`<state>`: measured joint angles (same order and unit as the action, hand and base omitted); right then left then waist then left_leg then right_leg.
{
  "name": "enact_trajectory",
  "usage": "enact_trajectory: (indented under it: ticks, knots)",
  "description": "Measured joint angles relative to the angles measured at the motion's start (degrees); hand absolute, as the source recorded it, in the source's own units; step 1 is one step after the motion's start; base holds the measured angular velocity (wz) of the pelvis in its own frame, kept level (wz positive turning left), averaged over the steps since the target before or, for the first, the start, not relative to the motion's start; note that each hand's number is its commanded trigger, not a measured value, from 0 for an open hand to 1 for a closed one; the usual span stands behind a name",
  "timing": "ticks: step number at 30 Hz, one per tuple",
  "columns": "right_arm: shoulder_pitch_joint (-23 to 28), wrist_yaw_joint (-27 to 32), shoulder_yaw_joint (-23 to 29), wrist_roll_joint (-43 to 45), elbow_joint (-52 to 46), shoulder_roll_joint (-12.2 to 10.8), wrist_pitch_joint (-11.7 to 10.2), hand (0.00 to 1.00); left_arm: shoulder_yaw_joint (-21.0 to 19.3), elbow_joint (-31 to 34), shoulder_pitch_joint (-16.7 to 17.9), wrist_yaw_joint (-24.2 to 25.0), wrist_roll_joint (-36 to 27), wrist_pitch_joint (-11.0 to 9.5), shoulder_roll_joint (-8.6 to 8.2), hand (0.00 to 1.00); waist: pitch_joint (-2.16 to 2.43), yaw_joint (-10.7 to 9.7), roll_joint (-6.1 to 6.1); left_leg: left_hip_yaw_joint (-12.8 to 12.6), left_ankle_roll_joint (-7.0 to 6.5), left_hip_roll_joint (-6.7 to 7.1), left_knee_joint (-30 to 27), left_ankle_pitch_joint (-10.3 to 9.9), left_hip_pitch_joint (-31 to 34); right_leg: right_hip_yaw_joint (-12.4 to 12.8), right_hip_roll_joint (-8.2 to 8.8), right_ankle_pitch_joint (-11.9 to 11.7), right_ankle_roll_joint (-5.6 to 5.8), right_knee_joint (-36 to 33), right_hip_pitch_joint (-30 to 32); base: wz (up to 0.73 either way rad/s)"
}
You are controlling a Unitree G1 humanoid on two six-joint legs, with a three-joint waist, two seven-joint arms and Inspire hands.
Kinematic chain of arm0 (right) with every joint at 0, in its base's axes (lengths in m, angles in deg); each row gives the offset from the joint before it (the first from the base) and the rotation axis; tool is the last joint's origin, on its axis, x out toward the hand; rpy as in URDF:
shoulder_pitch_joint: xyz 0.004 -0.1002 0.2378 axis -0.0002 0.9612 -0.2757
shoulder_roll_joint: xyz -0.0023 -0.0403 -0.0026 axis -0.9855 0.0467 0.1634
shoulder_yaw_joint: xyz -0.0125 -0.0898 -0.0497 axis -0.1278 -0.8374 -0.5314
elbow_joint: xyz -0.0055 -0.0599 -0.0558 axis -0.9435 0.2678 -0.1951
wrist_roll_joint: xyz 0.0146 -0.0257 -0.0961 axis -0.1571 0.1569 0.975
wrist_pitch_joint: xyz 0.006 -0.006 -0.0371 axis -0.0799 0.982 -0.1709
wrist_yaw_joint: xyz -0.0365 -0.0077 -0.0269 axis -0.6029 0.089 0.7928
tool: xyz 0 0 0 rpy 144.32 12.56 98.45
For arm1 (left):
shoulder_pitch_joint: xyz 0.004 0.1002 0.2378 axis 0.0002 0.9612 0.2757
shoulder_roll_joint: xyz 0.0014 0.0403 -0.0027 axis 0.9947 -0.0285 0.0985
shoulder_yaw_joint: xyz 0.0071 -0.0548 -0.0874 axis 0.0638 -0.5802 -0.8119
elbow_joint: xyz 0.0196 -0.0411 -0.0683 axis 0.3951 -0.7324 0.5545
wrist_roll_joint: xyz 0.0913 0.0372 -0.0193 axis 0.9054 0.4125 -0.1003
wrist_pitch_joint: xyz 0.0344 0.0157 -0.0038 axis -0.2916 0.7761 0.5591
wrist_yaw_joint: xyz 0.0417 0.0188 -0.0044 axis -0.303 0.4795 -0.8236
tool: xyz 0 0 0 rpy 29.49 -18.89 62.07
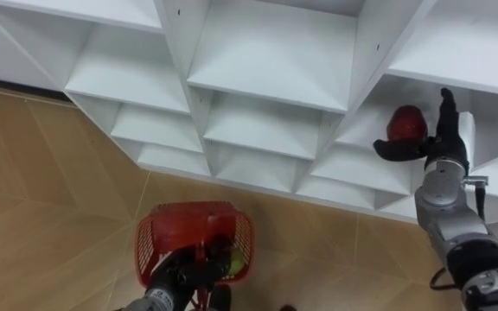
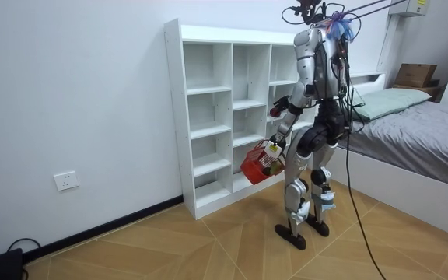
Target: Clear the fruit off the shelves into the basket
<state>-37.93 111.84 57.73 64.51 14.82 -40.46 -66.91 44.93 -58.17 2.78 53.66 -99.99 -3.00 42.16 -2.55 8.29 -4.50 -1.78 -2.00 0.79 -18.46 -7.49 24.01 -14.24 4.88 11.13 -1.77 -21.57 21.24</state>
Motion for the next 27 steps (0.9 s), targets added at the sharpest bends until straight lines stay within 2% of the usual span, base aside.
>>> enact_trajectory:
  ticks: [12, 17, 18, 19, 20, 21, 22, 27]
  knots:
    - [0.0, 0.03, 0.0, 0.03, 0.13, 0.0, 0.18, 0.0, 0.09, 0.02, -0.02, 0.0, -0.11, 0.0, 0.03, 1.0, -0.01, 0.03, 0.05, 0.01, 0.0, 0.0, -0.04, 0.0, 0.02, -0.08, 0.02, 0.0, 0.0, 0.12, -0.01, 0.0]
    - [0.0, 0.02, 0.0, 0.03, 0.92, -0.02, 0.98, 0.07, 0.11, 0.02, -0.01, -0.01, -0.11, 0.07, 0.02, 1.0, 0.02, 0.03, 0.22, 0.03, 0.0, 0.0, -0.08, 0.0, 0.04, -0.1, 0.01, 0.0, 0.0, 0.1, -0.02, 0.0]
    - [0.0, 0.02, 0.0, 0.03, 1.11, -0.02, 1.0, 0.2, 0.12, 0.02, -0.01, -0.01, -0.12, 0.08, 0.02, 1.0, 0.02, 0.03, 0.24, 0.03, 0.0, 0.0, -0.08, 0.0, 0.04, -0.1, 0.01, 0.0, 0.0, 0.1, -0.02, 0.0]
    - [0.0, 0.01, 0.0, 0.03, 1.33, -0.01, 1.18, 0.43, 0.12, 0.02, -0.01, -0.01, -0.12, 0.08, 0.0, 1.0, 0.01, 0.02, 0.26, 0.03, 0.0, 0.0, -0.08, 0.0, 0.06, -0.1, 0.01, 0.0, 0.0, 0.09, -0.02, 0.0]
    - [0.0, 0.01, 0.0, 0.03, 1.34, -0.01, 1.43, 0.56, 0.12, 0.02, -0.01, -0.02, -0.11, 0.09, -0.03, 1.0, 0.02, 0.0, 0.3, 0.03, 0.0, 0.0, -0.09, 0.0, 0.07, -0.1, 0.01, 0.0, 0.0, 0.09, -0.02, 0.0]
    - [0.0, 0.01, 0.0, 0.03, 1.34, -0.01, 1.43, 0.89, 0.12, 0.02, -0.01, -0.02, -0.11, 0.11, -0.03, 1.0, 0.02, -0.01, 0.31, 0.03, 0.0, 0.0, -0.09, 0.0, 0.07, -0.1, 0.01, 0.0, 0.0, 0.09, -0.02, 0.0]
    - [0.0, 0.01, 0.0, 0.03, 1.34, -0.01, 1.43, 1.0, 0.12, 0.02, -0.01, -0.03, -0.12, 0.11, -0.03, 1.0, 0.03, -0.02, 0.32, 0.02, 0.0, 0.0, -0.09, 0.0, 0.06, -0.1, 0.01, 0.0, 0.0, 0.07, -0.02, 0.0]
    - [-0.02, -0.04, 0.03, 0.26, 1.33, 0.23, 1.41, 1.0, 0.13, 0.01, -0.01, -0.03, -0.2, 0.13, -0.03, 1.0, 0.03, -0.04, 0.32, 0.02, 0.0, 0.0, -0.08, 0.0, 0.04, -0.1, 0.02, 0.0, 0.0, 0.04, -0.02, 0.0]
